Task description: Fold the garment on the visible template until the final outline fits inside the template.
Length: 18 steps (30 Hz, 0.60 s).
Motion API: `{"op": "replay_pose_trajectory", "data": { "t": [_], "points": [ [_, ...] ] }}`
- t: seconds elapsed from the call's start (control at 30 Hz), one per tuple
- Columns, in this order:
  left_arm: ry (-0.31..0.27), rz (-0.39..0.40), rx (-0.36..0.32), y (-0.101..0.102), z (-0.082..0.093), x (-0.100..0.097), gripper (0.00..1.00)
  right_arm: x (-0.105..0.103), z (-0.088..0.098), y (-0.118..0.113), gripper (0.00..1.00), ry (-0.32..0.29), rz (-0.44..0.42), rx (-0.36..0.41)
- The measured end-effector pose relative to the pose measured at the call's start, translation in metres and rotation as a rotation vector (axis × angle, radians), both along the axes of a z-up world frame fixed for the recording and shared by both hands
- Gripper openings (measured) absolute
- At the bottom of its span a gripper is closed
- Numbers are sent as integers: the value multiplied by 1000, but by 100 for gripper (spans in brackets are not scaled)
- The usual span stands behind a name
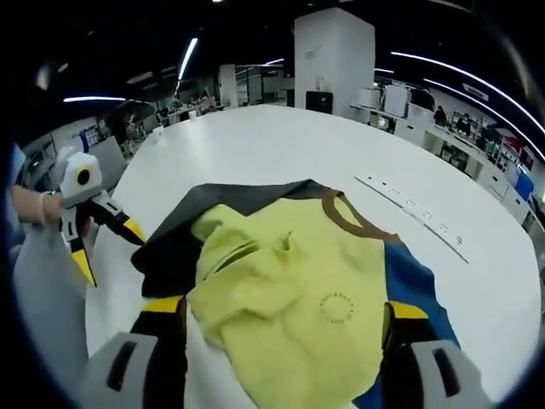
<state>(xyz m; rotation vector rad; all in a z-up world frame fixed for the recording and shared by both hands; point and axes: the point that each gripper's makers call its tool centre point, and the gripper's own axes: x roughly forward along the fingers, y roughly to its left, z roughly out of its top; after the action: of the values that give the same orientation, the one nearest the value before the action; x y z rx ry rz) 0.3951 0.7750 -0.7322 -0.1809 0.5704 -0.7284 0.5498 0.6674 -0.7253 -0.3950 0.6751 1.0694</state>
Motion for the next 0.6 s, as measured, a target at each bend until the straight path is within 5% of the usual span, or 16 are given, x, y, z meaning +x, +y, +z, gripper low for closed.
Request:
{"op": "replay_pose_trajectory", "data": {
  "t": [0.6],
  "points": [
    [34,43,6,-3,-11,6,43,-29,13,-18,100,6,-57,61]
  ]
}}
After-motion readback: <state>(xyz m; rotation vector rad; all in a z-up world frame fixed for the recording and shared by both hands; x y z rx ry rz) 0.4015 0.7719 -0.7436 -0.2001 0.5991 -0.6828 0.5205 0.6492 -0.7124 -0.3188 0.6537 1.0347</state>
